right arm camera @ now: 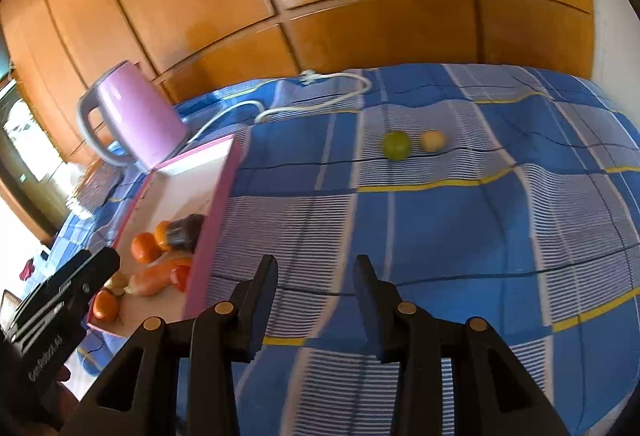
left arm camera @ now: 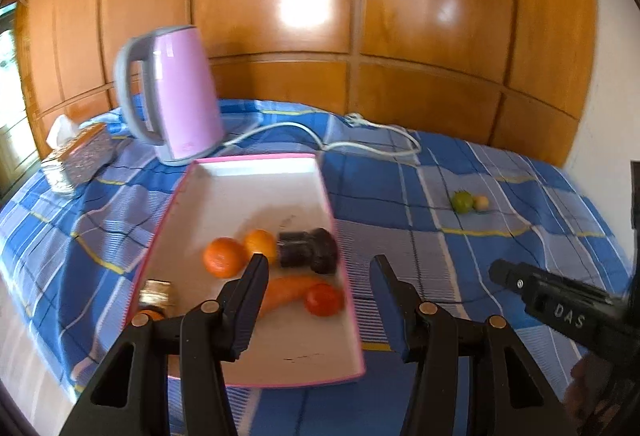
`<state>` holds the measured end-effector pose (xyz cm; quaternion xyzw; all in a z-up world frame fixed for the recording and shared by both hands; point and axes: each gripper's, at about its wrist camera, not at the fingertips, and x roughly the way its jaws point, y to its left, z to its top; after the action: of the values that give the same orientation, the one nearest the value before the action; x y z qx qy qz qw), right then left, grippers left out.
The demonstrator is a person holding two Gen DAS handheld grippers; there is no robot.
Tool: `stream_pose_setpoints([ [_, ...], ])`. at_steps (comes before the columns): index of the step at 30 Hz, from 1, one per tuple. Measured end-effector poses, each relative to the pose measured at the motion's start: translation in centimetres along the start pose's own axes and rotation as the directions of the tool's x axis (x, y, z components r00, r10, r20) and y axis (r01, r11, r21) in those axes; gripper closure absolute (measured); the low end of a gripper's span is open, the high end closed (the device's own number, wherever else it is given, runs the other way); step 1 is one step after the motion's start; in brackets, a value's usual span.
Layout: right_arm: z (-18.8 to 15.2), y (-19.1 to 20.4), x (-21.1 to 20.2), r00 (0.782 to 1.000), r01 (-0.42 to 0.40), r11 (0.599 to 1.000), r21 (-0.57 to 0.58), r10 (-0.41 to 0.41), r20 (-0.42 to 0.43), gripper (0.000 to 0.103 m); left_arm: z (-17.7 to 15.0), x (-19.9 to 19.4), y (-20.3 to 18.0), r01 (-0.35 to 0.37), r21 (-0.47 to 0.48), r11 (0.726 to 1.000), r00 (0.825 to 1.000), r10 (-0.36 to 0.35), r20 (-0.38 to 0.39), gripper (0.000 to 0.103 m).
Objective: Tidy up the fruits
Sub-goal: 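Withdraw both tools and move the right tool to the beige potato, then close the right tool around the small beige potato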
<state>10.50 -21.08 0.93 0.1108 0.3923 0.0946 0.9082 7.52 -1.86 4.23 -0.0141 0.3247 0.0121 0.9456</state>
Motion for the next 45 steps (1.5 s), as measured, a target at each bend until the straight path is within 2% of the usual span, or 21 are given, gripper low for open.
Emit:
stream_pose_setpoints([
  [9, 1.1, -3.7, 0.5, 0.997, 0.071, 0.996, 0.044, -0.072, 0.013, 0.064, 0.5, 2.6, -3.9, 0.094, 0.075, 0.993, 0.994, -0.090, -0.054, 0.050],
  [17, 3.0, -6.1, 2.5, 0.994, 0.108, 0.993, 0.053, -0.109, 0.015, 0.064, 1.5, 6.1, -6.1, 0.151, 0.053, 0.987, 0.984, -0.145, -0.103, 0.051],
  [19, 3.6, -6.8, 3.2, 0.994, 0.109, 0.992, 0.057, -0.110, 0.013, 0.064, 1.8, 7.0, -6.6, 0.164, 0.042, 0.986, 0.981, -0.159, -0.115, 0.054],
  [25, 5.6, -8.2, 5.5, 0.994, 0.110, 0.992, 0.067, -0.110, -0.005, 0.065, 2.8, 9.6, -8.4, 0.189, 0.042, 0.981, 0.974, -0.182, -0.136, 0.060],
  [36, 9.3, -9.4, 10.3, 0.990, 0.136, 0.990, 0.038, -0.135, -0.035, 0.065, 3.4, 13.4, -10.4, 0.195, 0.036, 0.980, 0.968, -0.186, -0.168, 0.060],
  [45, 10.4, -9.0, 12.5, 0.986, 0.161, 0.987, -0.015, -0.162, -0.038, 0.066, 3.4, 14.5, -10.8, 0.209, 0.025, 0.978, 0.964, -0.202, -0.171, 0.060],
])
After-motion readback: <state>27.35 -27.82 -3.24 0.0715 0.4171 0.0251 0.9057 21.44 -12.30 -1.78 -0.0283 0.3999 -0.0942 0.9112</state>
